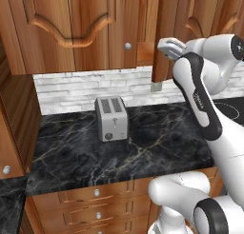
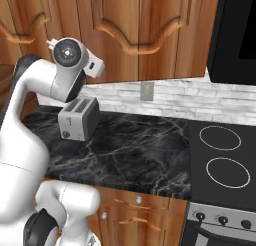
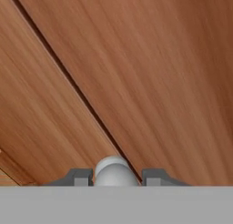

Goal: Open the cabinet, pick the kettle from the cabinet, and place it in the sink.

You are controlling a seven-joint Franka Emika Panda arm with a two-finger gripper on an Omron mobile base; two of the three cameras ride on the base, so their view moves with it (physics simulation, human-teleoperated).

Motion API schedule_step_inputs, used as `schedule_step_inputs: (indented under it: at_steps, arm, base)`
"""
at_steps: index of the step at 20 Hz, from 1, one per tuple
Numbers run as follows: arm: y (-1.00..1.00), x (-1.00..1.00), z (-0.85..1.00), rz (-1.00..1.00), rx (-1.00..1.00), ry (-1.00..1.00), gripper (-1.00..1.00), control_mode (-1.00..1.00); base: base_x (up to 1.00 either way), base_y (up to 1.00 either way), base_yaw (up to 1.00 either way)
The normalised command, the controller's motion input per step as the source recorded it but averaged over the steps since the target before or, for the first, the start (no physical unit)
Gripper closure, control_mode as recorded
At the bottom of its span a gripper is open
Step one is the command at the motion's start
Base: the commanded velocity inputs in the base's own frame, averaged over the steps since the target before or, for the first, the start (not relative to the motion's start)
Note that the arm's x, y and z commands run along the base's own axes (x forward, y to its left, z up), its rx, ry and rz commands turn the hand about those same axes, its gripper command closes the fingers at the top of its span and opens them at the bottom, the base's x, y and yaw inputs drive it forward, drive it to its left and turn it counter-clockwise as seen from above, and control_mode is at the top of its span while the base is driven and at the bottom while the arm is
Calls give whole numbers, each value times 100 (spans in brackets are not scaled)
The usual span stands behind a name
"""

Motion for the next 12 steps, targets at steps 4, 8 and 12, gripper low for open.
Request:
schedule_step_inputs:
  at_steps: [4, 8, 12]
  arm:
    - [-29, -44, 13, 0, 7, 0, 100, -100]
    - [-34, -39, 13, 2, 7, 0, 100, -100]
    - [-36, -40, 13, 2, 6, 0, 100, -100]
  base:
    - [0, 0, 0]
    - [0, 0, 0]
    - [0, 0, 0]
